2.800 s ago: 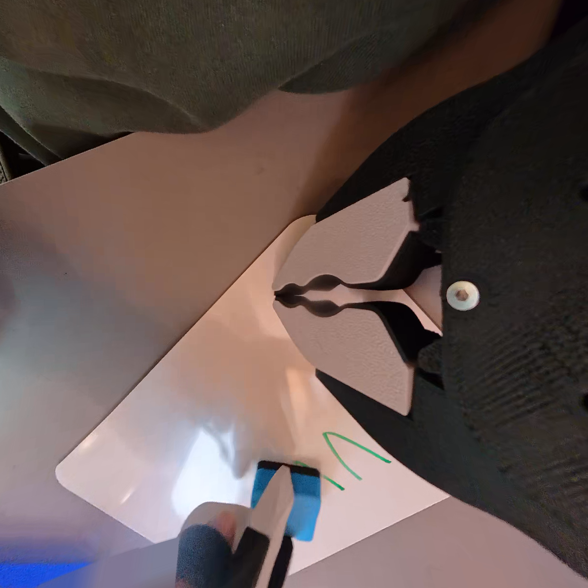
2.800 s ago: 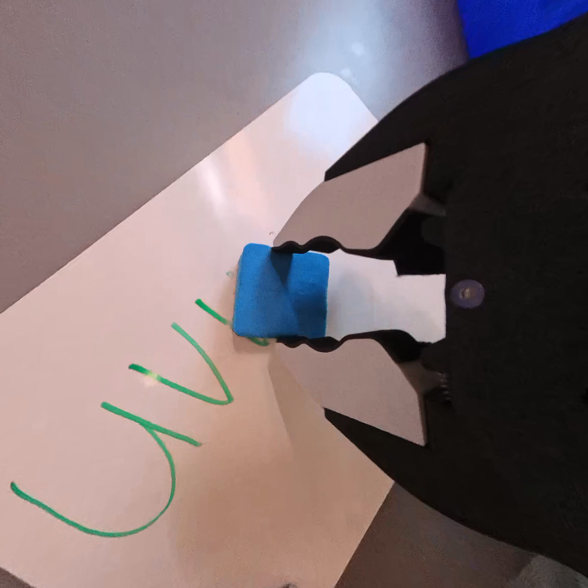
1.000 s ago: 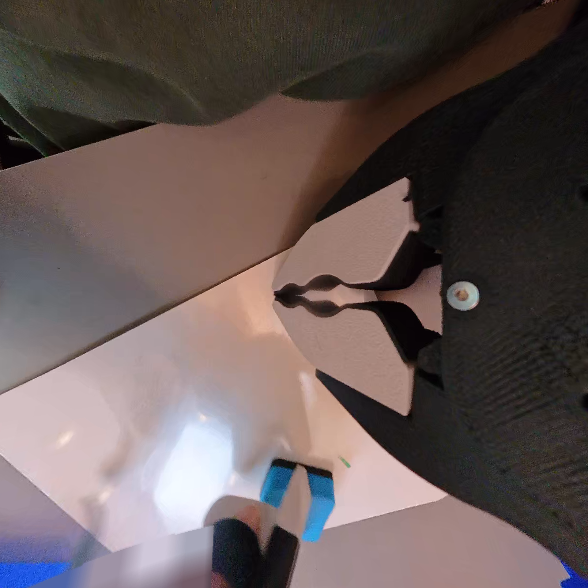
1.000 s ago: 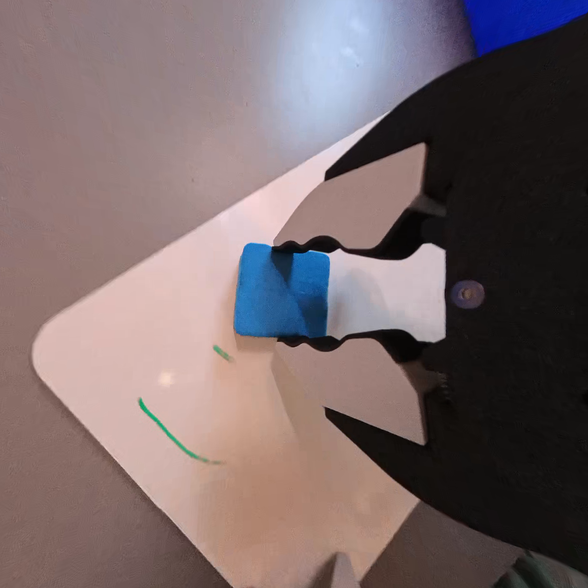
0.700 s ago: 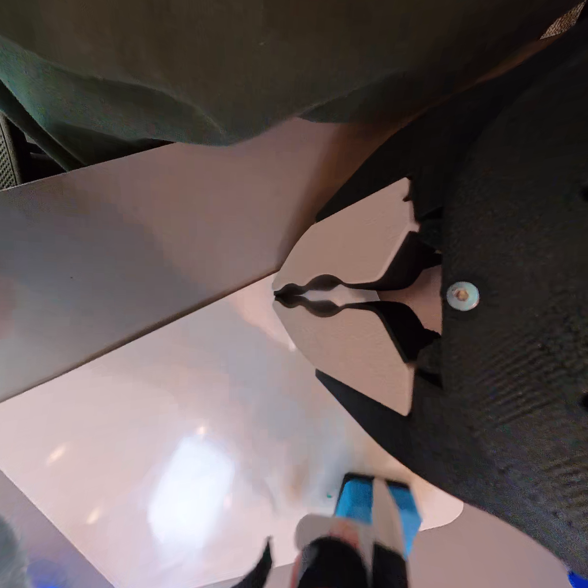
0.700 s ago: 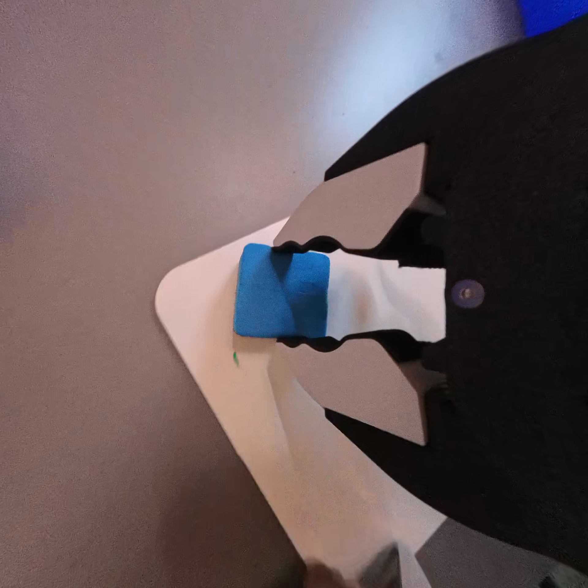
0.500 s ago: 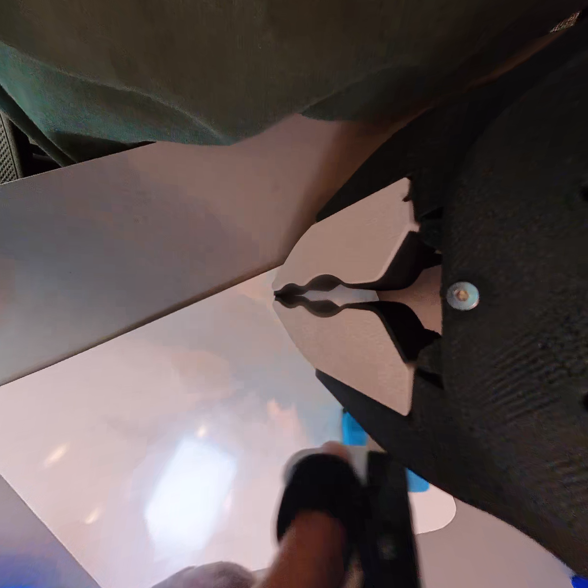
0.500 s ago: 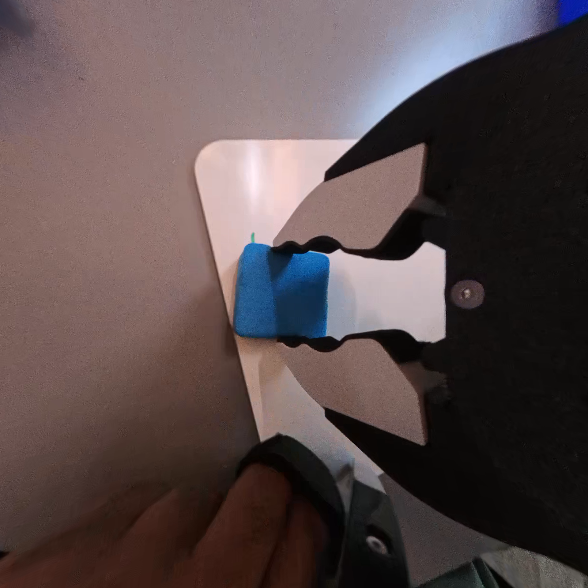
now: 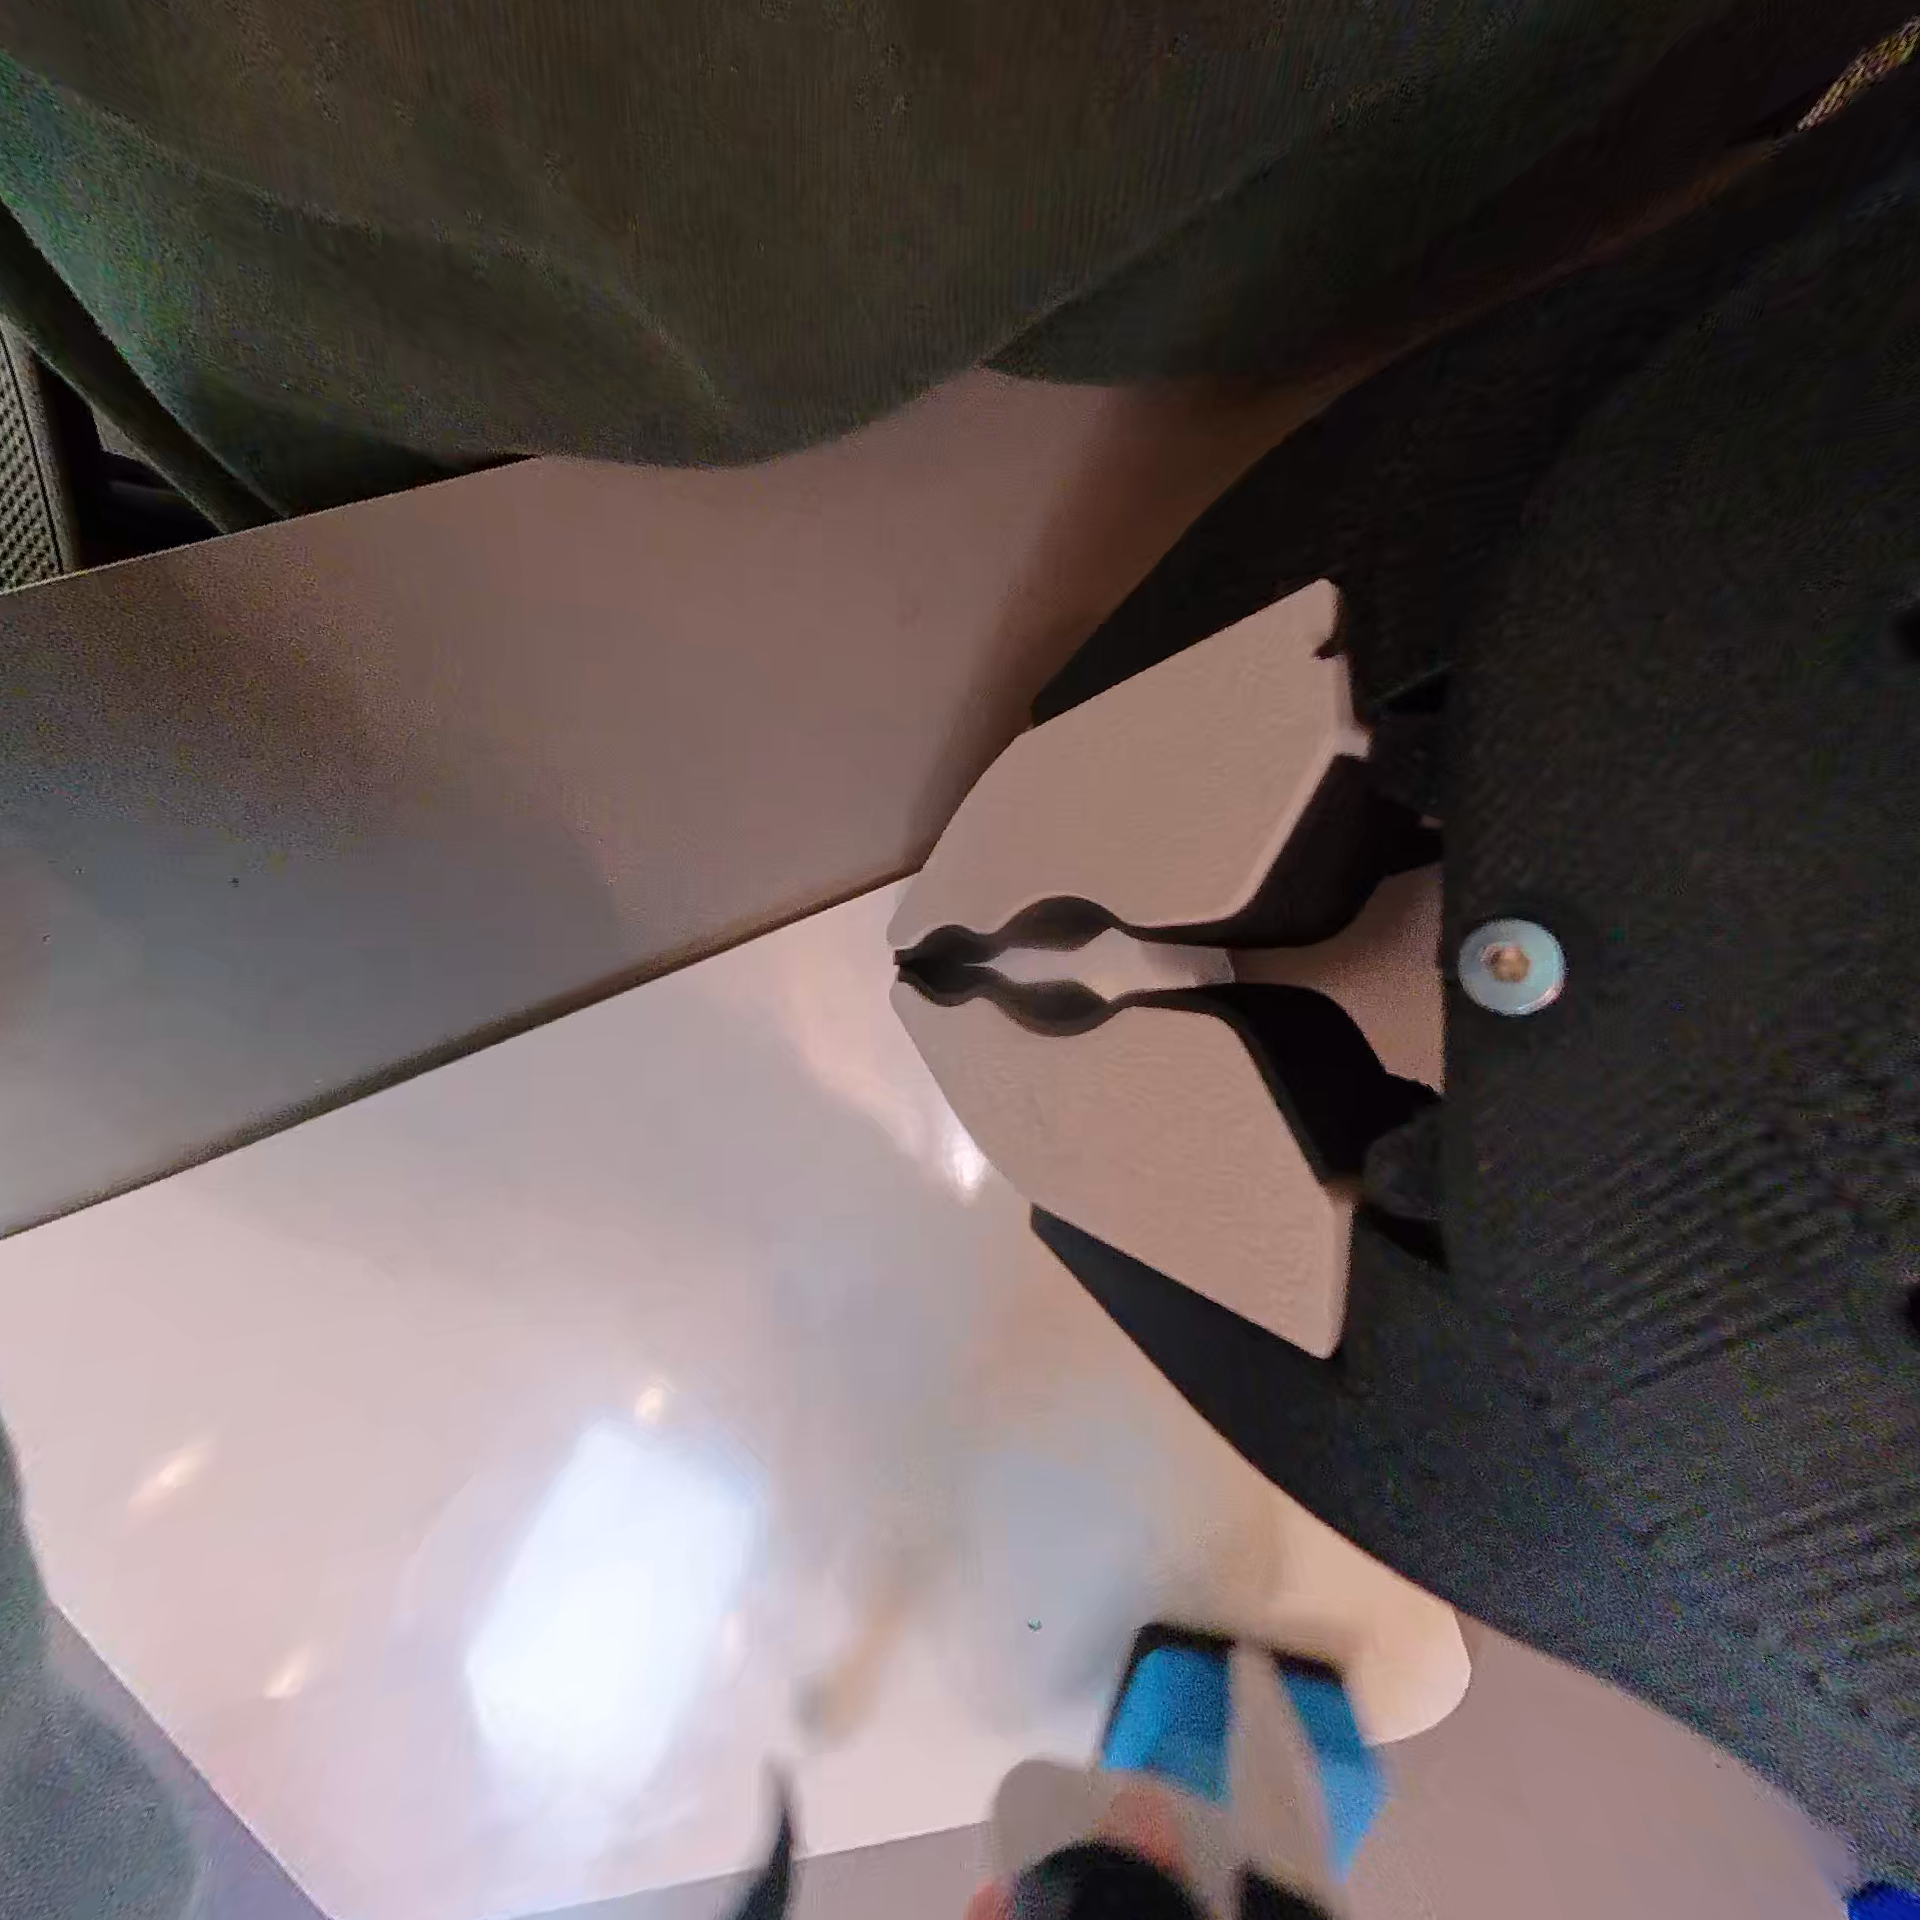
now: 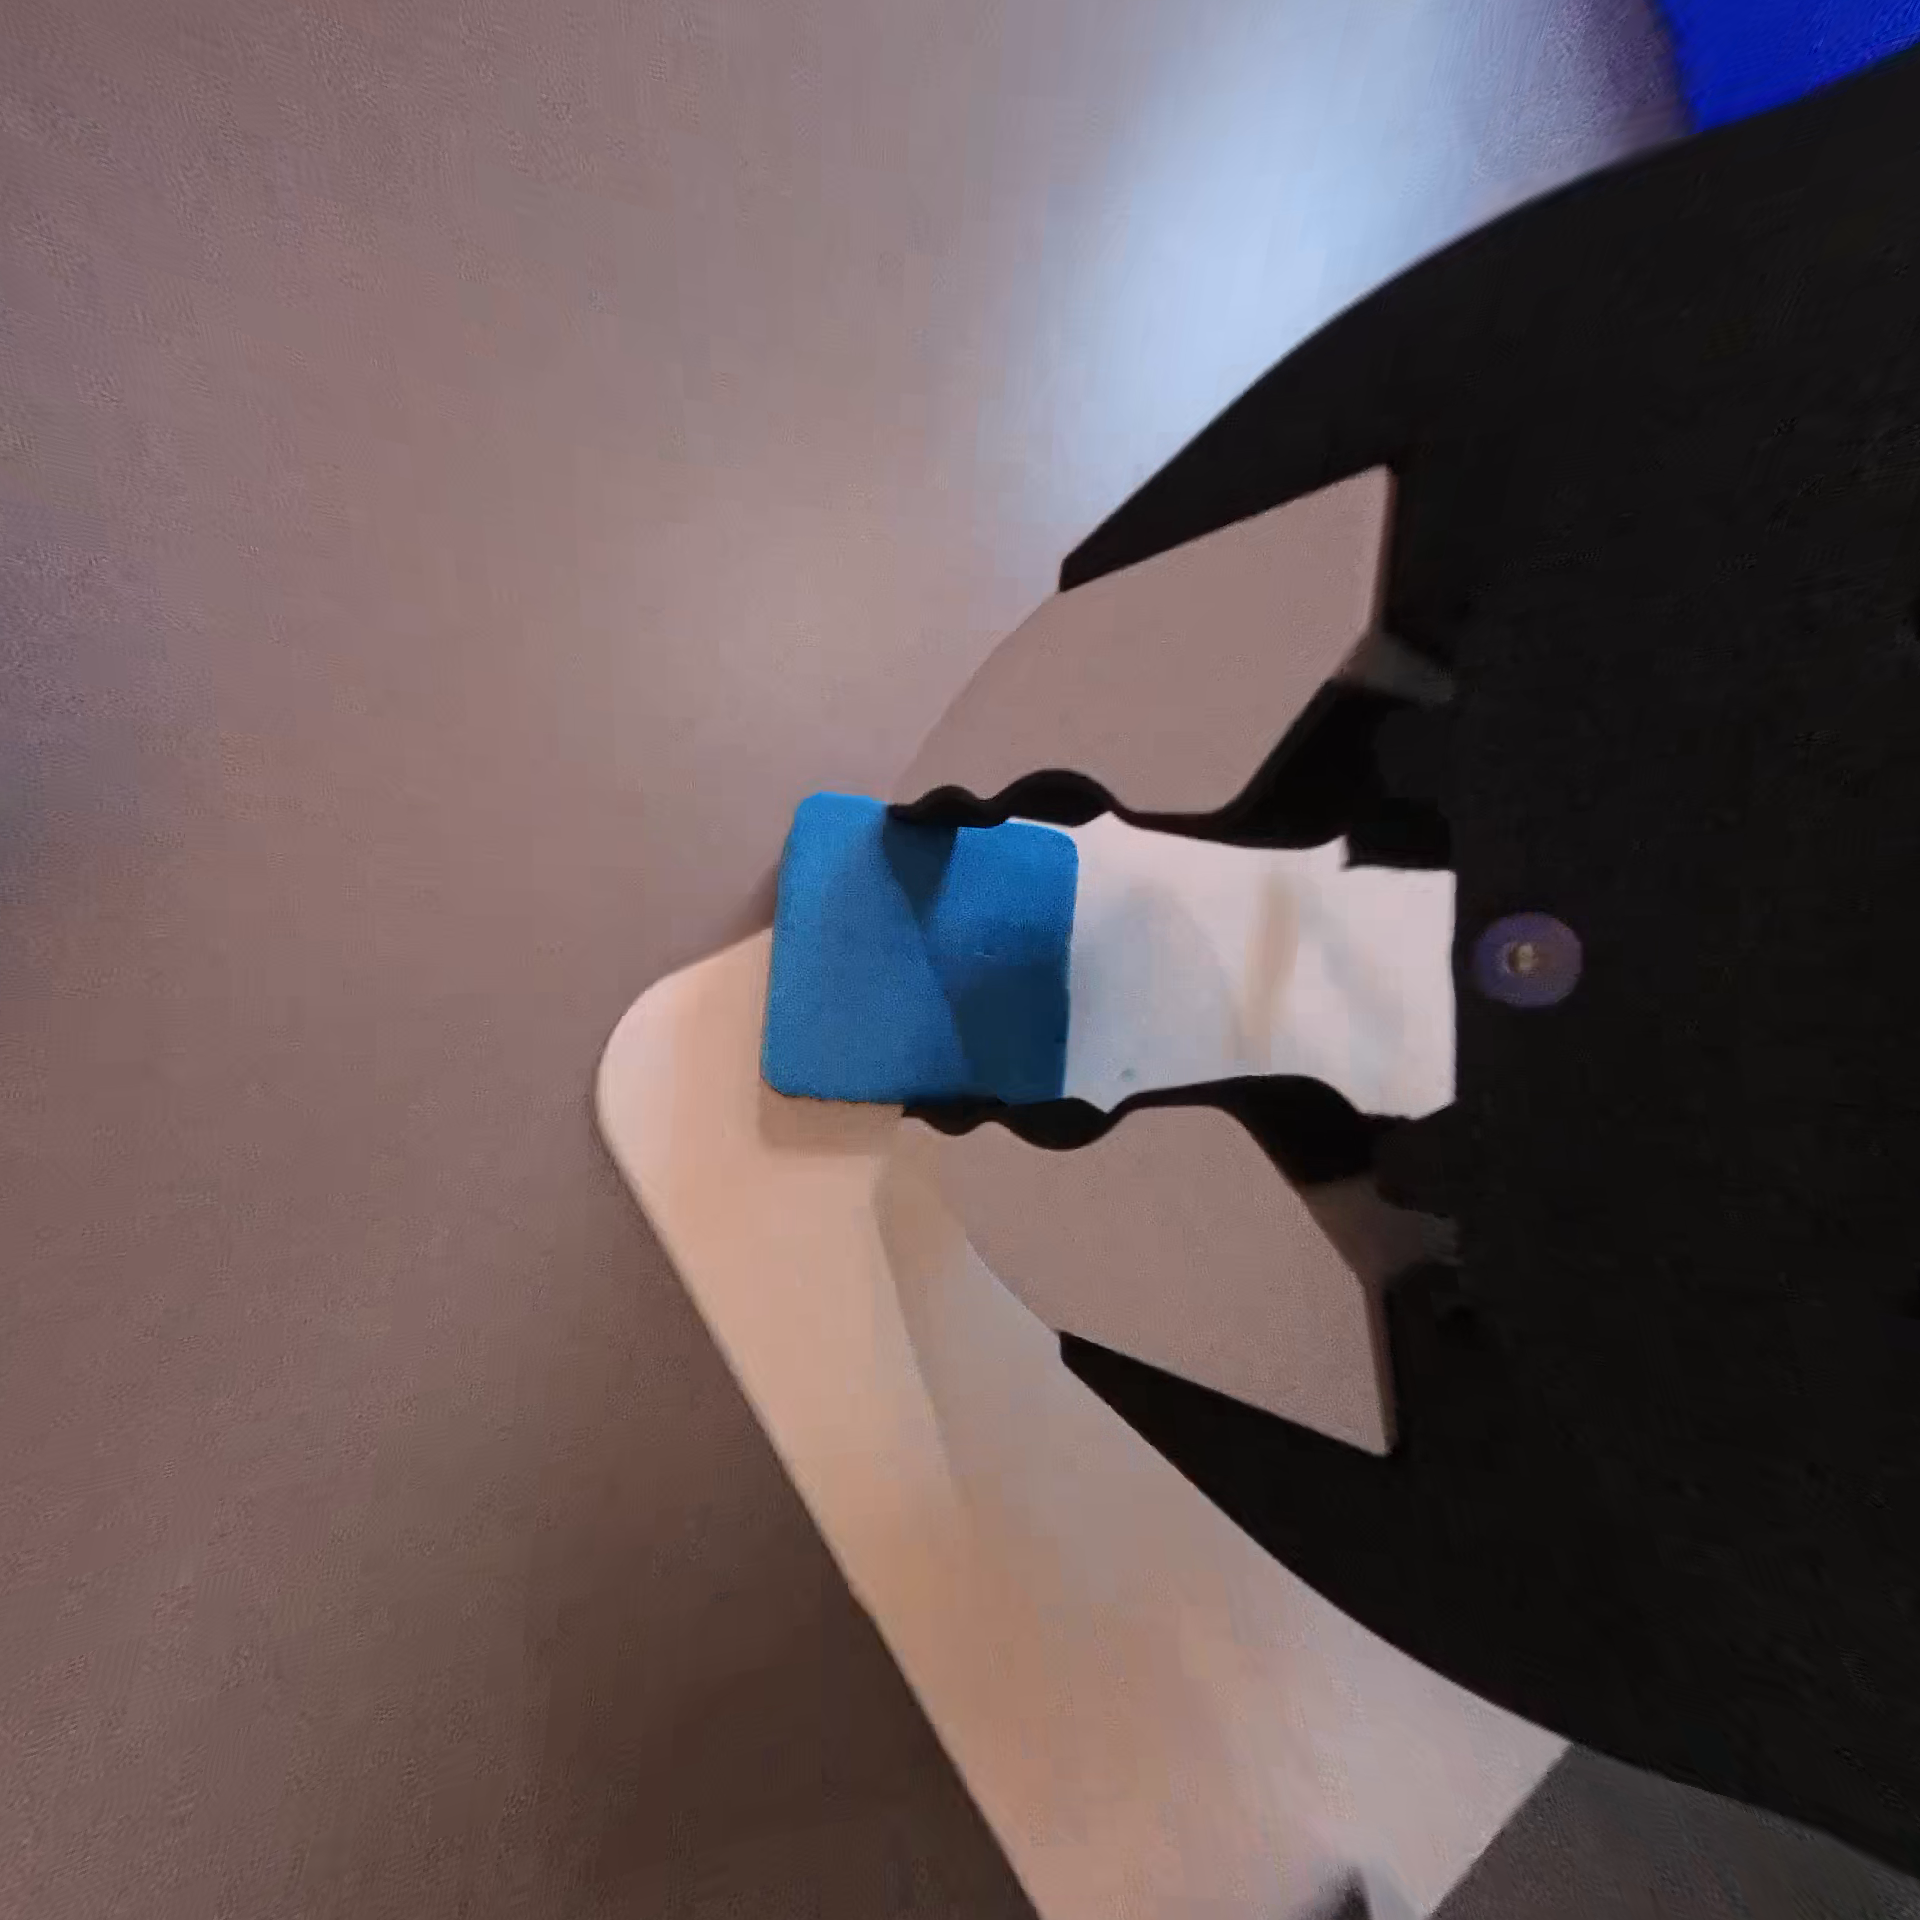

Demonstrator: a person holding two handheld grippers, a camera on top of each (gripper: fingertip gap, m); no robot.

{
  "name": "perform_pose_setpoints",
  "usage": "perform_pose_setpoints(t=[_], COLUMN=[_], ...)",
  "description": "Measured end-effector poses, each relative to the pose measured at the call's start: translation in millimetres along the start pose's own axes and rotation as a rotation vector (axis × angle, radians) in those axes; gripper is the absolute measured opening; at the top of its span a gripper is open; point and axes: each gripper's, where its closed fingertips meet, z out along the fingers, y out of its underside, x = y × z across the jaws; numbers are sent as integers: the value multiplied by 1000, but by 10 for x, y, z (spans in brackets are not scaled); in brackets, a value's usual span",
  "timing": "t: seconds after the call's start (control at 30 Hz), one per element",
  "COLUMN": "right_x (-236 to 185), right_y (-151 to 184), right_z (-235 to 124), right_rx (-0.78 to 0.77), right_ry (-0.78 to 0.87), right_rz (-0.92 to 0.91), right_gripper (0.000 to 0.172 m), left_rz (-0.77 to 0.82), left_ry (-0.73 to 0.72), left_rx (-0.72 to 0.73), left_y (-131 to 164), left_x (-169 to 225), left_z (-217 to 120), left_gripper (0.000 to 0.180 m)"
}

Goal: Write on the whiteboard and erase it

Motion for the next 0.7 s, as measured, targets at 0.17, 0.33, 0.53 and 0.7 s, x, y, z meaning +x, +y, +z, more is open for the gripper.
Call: perform_pose_setpoints(t=[0.17, 0.33, 0.53, 0.7], right_x=[-451, -122, -463, 76], right_y=[422, 169, 539, 252], right_z=[-186, -81, -221, -71], right_rx=[-107, -65, -75, -2], right_ry=[-85, 54, -57, 23], right_rz=[-136, -71, -128, 10], right_gripper=[50, 51, 51, 51], left_rz=[-21, -16, -15, 6], left_ry=[24, 0, 8, -7], left_rx=[12, 12, 16, 9], left_y=[6, 0, -5, -24], left_x=[-13, -19, -22, 25], left_z=[-4, 2, 2, 0], left_gripper=[0, 1, 0, 1])
